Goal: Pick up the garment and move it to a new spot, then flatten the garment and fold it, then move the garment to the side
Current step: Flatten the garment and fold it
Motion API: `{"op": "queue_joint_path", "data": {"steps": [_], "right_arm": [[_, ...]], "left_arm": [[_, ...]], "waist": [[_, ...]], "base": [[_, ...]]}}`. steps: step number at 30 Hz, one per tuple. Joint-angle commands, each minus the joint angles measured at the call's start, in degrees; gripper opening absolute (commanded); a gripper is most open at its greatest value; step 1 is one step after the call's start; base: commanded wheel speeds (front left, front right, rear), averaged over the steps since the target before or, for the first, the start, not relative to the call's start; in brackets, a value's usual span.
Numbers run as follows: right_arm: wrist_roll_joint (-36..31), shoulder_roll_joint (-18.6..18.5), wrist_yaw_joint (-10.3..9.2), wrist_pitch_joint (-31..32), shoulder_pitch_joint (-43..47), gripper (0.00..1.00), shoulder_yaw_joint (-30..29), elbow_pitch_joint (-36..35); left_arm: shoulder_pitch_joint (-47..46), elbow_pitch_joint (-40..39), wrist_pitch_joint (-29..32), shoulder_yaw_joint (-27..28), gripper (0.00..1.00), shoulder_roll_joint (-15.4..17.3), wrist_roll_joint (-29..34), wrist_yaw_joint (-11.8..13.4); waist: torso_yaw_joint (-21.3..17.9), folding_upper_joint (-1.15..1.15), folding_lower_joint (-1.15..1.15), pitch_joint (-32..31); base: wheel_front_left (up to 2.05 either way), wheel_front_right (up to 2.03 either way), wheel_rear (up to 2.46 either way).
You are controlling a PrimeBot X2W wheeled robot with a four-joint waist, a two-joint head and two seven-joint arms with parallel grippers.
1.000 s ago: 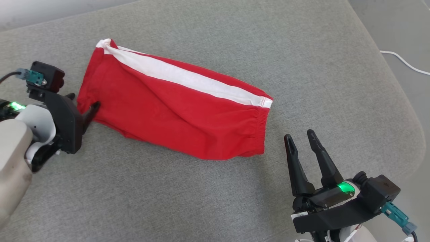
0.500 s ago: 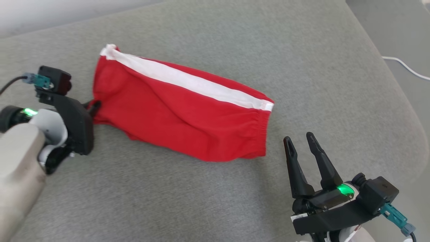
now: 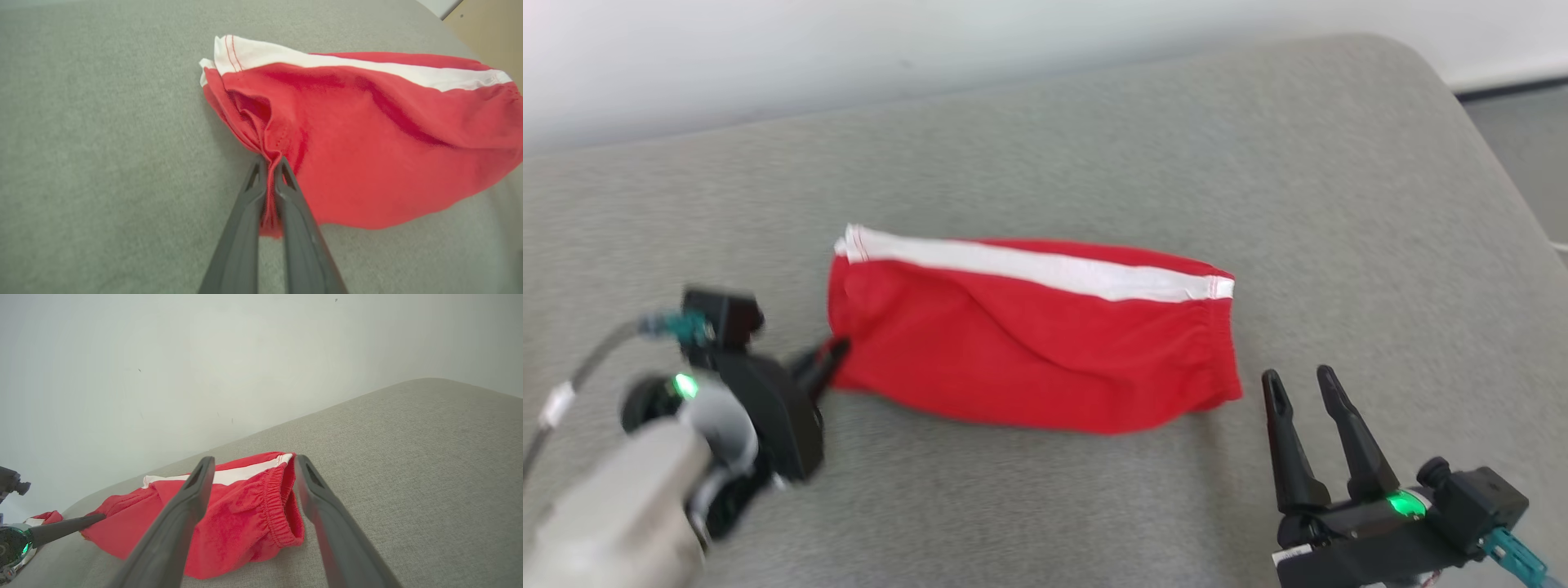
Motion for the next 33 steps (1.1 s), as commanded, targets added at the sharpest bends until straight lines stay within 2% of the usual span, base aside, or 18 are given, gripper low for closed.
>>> {"op": "queue_joint_path", "data": {"steps": [1,8,14,16,17,24,33], "right_arm": [[0.08,-0.17,-0.14,-0.01,1.07,1.00,-0.36,0.05],[-0.17,-0.19,-0.14,-0.01,3.05,1.00,-1.79,0.50],[-0.09,-0.74,-0.14,-0.01,3.32,1.00,-1.47,1.31],[-0.08,-0.98,-0.14,0.00,3.10,1.00,-1.21,1.62],[-0.05,-1.09,-0.14,0.05,2.99,1.00,-1.08,1.78],[-0.39,-1.66,-0.14,0.08,2.04,1.00,-0.81,1.89],[-1.27,-1.79,-0.14,0.04,1.03,1.00,-1.89,2.09]], "left_arm": [[2.80,-1.36,-1.33,0.25,0.00,0.21,-0.78,0.80],[12.87,-7.55,-7.41,1.02,0.00,0.49,-2.80,4.96],[17.85,-10.08,-10.48,1.29,0.00,0.10,-4.03,6.48],[18.39,-9.93,-12.51,1.81,0.57,-0.41,-3.53,6.86],[18.68,-9.78,-13.39,1.90,1.00,-0.69,-3.09,6.97],[19.79,-9.13,-17.05,6.34,1.00,-2.18,1.19,8.08],[26.48,-16.27,-17.08,27.69,1.00,-6.18,16.15,9.48]], "waist": [[3.93,0.00,0.00,-3.32],[6.88,0.00,0.00,-4.77],[8.45,0.00,0.00,-5.88],[8.70,0.00,0.00,-6.29],[8.73,0.00,0.00,-6.49],[8.69,0.00,0.00,-7.71],[9.71,0.00,0.00,-8.80]], "base": [[0.00,0.00,0.00],[0.00,0.00,0.00],[0.00,0.00,0.00],[0.00,0.00,0.00],[0.00,0.00,0.00],[0.00,0.00,0.00],[0.00,0.00,0.00]]}}
